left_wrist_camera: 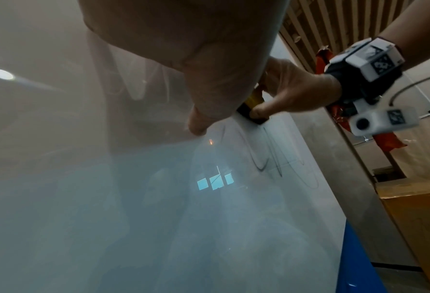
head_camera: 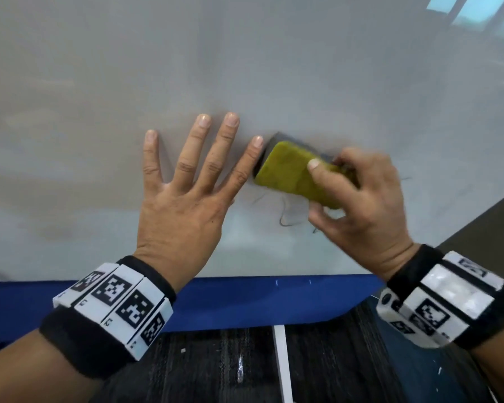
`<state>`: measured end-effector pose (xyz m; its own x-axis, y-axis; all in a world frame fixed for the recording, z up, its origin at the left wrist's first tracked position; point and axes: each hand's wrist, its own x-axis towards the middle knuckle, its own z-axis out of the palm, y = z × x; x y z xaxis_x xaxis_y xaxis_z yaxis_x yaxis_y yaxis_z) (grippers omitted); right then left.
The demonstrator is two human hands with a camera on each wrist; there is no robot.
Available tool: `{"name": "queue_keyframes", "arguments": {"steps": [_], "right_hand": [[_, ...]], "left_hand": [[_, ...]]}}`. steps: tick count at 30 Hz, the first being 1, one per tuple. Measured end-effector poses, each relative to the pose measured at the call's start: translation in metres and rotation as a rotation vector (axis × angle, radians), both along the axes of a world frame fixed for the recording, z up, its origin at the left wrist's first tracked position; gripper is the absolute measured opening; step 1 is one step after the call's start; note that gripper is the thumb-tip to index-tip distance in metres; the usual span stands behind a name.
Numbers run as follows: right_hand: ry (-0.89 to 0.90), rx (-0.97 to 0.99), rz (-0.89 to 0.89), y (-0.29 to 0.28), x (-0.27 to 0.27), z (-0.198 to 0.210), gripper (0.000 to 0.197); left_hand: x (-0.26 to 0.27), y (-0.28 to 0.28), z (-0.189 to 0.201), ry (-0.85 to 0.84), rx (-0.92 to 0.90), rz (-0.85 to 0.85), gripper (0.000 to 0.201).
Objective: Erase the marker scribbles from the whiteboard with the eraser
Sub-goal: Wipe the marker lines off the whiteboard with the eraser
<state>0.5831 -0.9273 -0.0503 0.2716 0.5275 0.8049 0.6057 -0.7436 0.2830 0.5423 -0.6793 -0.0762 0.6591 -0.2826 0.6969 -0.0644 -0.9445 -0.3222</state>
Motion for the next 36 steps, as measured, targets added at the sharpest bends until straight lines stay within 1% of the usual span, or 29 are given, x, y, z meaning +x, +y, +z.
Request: {"name": "queue_keyframes", "arguments": {"steps": [3,5,7,9,10,12,13,14,16,18,20,23,25,27,28,30,31,32,33,36], "right_hand": [[0.036,-0.238,0.043,0.014,-0.004,-0.036,0.036],[0.056,-0.322,0.053,0.011,-0.002,-0.032,0.035],[0.020,-0.309,0.067,0.003,0.001,-0.011,0.033],[-0.029,-0.230,0.035,-0.006,0.004,0.010,0.036],[-0.036,-0.174,0.015,-0.009,0.005,0.014,0.039],[-0.040,-0.086,0.004,-0.007,0.003,0.003,0.043],[-0.040,-0.090,0.010,-0.002,0.002,-0.008,0.043],[-0.039,-0.141,0.019,0.001,0.001,-0.022,0.042],[-0.012,-0.308,0.038,0.002,0.001,-0.040,0.037],[-0.006,-0.380,0.068,-0.008,0.004,-0.033,0.033],[-0.021,-0.324,0.080,-0.021,0.008,-0.007,0.035],[-0.038,-0.161,0.011,-0.044,0.010,0.025,0.046],[-0.025,-0.053,-0.022,-0.049,0.007,0.021,0.048],[-0.014,-0.017,-0.021,-0.045,0.005,-0.005,0.046],[-0.005,-0.065,-0.005,-0.041,0.004,-0.022,0.044],[0.018,-0.249,0.023,-0.038,0.005,-0.046,0.041],[0.014,-0.309,0.032,-0.039,0.006,-0.048,0.041],[0.003,-0.319,0.040,-0.042,0.007,-0.042,0.041],[-0.005,-0.286,0.044,-0.044,0.008,-0.033,0.041],[-0.027,-0.107,0.018,-0.049,0.009,-0.008,0.045]], "left_hand": [[-0.002,-0.002,-0.004,-0.004,0.002,0.006,0.104],[-0.003,-0.002,-0.010,-0.008,0.005,0.016,0.104],[-0.004,0.000,-0.013,-0.001,0.007,0.015,0.107],[-0.004,0.000,-0.015,0.006,0.007,0.015,0.111],[-0.004,-0.001,-0.016,0.007,0.001,0.015,0.112],[-0.004,-0.002,-0.018,0.004,-0.015,0.013,0.112],[-0.004,-0.003,-0.019,0.002,-0.021,0.013,0.111],[-0.004,-0.004,-0.020,0.002,-0.023,0.013,0.111],[-0.005,-0.005,-0.021,0.005,-0.026,0.016,0.110],[-0.006,-0.005,-0.023,0.001,-0.039,0.023,0.112],[-0.005,-0.005,-0.024,0.004,-0.046,0.028,0.114],[-0.005,-0.007,-0.025,0.016,-0.059,0.023,0.115],[-0.004,-0.009,-0.027,0.022,-0.080,0.020,0.114],[-0.003,-0.013,-0.031,0.021,-0.101,0.023,0.114],[-0.002,-0.015,-0.033,0.020,-0.110,0.024,0.114],[-0.002,-0.017,-0.036,0.023,-0.120,0.026,0.113],[-0.001,-0.018,-0.038,0.027,-0.127,0.022,0.113],[-0.001,-0.018,-0.040,0.030,-0.132,0.019,0.112],[-0.002,-0.017,-0.040,0.030,-0.131,0.020,0.112],[-0.001,-0.016,-0.042,0.037,-0.110,0.023,0.110]]}}
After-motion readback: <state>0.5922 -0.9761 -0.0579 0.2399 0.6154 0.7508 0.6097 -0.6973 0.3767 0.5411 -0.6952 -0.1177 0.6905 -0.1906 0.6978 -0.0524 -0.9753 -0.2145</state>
